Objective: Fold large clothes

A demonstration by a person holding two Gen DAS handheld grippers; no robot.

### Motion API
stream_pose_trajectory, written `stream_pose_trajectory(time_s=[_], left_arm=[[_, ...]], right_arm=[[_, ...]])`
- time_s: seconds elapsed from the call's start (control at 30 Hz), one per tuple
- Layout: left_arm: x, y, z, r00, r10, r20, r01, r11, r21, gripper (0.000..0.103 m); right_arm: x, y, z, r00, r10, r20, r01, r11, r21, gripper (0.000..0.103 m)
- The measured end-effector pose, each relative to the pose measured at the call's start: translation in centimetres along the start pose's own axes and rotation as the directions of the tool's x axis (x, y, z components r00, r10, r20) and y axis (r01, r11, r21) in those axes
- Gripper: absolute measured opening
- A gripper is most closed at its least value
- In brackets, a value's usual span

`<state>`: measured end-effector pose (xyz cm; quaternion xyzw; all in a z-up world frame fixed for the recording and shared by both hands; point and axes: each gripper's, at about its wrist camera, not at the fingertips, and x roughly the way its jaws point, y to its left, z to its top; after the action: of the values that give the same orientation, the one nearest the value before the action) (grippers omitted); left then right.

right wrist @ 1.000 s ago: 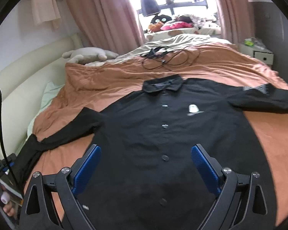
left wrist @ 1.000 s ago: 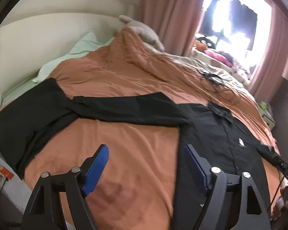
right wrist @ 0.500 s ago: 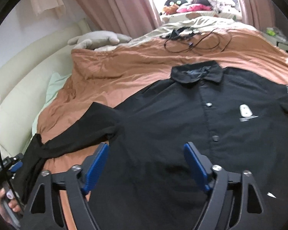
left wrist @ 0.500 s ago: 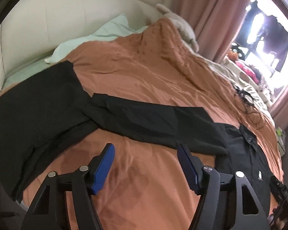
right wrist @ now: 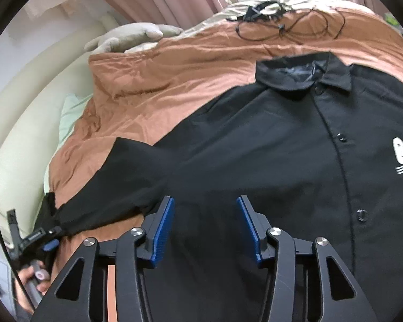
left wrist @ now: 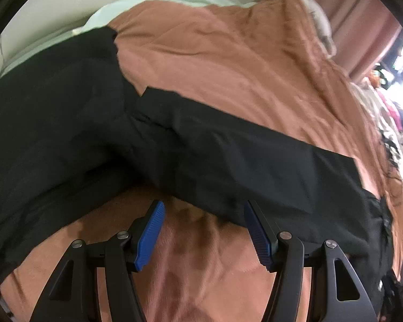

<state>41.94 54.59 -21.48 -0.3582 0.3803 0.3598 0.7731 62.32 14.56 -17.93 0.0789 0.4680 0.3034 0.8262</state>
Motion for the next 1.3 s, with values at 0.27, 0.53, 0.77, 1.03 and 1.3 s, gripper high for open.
stream_pose_trajectory(time_s=[0.27,0.53,0.77,1.03,1.3], left_arm=[[2.3,-0.7,1.4,0.997,0.031,0.065,-0.033,0.999,0.018,0.011],[-4.6,-3.7,3.0,0.975,-0.044,0.217,0.017,0.992,0.124,0.003],[-11.4,-8.3,4.1,0.947,-0.154,0.281,0.09,0.969,0.229,0.002],[-19.0,-16.1,3.9,0.889,-0.341,0.307,0.231,0.911,0.343,0.002],[-23.2,-24.6,1.3,0.846,-0.468,0.254,0.328,0.834,0.445,0.002]], right_arm=[[4.2,-0.2,1.0,0.991,0.118,-0.059,-0.114,0.991,0.077,0.015],[9.0,0.6,1.2,0.968,0.224,-0.11,-0.206,0.966,0.158,0.015],[10.9,-0.1,1.4,0.953,0.255,-0.166,-0.222,0.955,0.198,0.01],[3.3,-1.4,1.9,0.96,0.269,-0.072,-0.246,0.942,0.229,0.014],[-6.2,-5.1,1.2,0.987,0.16,0.028,-0.163,0.971,0.175,0.042]])
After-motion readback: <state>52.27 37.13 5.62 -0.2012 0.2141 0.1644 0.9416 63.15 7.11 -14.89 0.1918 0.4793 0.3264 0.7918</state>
